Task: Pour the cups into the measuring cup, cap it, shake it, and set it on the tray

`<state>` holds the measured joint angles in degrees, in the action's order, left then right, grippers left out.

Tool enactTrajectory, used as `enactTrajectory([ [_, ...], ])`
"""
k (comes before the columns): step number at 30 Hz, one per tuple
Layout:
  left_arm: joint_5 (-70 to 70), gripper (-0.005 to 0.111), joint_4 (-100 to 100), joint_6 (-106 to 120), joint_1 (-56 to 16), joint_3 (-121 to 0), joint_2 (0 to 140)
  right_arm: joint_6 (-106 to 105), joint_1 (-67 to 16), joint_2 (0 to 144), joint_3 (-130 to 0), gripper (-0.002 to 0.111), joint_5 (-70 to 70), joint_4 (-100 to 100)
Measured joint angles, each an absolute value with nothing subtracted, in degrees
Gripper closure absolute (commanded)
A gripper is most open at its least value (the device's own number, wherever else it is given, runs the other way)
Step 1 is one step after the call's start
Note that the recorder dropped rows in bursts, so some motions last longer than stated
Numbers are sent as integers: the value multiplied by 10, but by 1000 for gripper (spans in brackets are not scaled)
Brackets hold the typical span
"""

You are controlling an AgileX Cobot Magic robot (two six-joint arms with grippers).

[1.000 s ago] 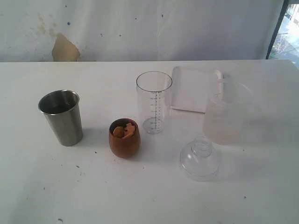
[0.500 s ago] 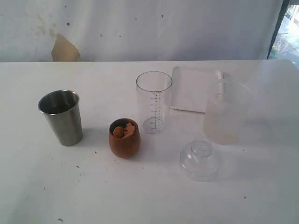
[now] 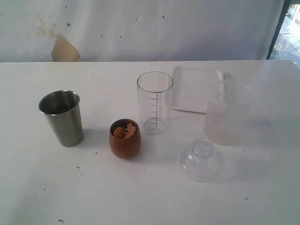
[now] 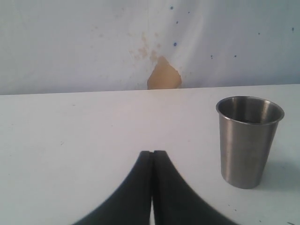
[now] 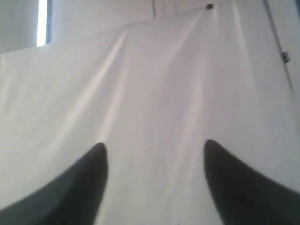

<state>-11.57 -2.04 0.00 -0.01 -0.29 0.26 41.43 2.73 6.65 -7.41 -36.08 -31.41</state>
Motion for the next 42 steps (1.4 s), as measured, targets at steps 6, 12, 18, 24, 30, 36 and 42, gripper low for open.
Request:
enactTrajectory([
  [6,-116,107,-20,0,0,-3,3,547,27,296,-176,19,-559,-562],
  [12,-116,107,-20,0,0,-3,3,554,24,455,-206,27,-629,-628],
  [18,-116,107,-20,0,0,-3,3,507,-39,620,-221,27,-625,-670],
  [24,-116,107,-20,0,0,-3,3,444,-144,742,-261,20,-497,-659],
  [30,-116,107,-20,0,0,-3,3,409,-216,831,-315,18,-441,-628],
  [36,-116,107,-20,0,0,-3,3,407,-258,889,-369,13,-396,-618],
  [42,-116,107,-20,0,0,-3,3,409,-287,934,-404,3,-360,-616],
])
